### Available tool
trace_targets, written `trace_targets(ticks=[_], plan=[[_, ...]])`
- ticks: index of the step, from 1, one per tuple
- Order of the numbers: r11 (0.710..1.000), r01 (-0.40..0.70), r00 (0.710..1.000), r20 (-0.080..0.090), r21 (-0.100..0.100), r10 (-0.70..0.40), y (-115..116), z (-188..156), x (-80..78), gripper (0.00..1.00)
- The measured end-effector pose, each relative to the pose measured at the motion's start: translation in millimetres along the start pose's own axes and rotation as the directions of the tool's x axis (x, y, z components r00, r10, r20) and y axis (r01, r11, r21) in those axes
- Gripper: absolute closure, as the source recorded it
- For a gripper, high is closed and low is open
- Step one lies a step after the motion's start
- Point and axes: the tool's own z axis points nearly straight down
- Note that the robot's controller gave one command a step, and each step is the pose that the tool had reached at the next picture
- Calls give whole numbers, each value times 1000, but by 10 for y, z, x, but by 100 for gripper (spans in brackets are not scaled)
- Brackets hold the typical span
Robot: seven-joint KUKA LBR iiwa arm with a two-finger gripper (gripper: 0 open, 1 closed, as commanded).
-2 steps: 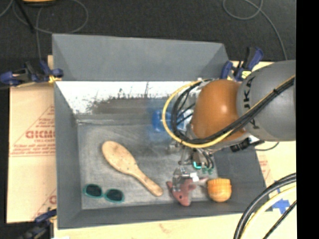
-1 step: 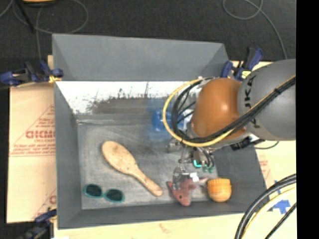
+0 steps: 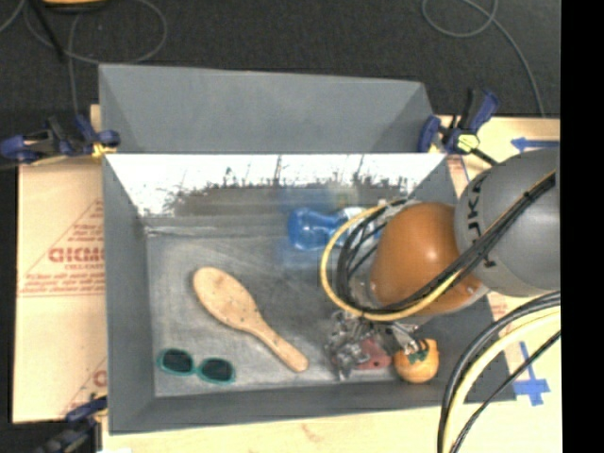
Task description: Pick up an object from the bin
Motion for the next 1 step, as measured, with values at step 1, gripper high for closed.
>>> trace_targets(ticks=[1], plan=[[1000, 0, 1000, 0, 0, 0, 0, 0, 0, 100]])
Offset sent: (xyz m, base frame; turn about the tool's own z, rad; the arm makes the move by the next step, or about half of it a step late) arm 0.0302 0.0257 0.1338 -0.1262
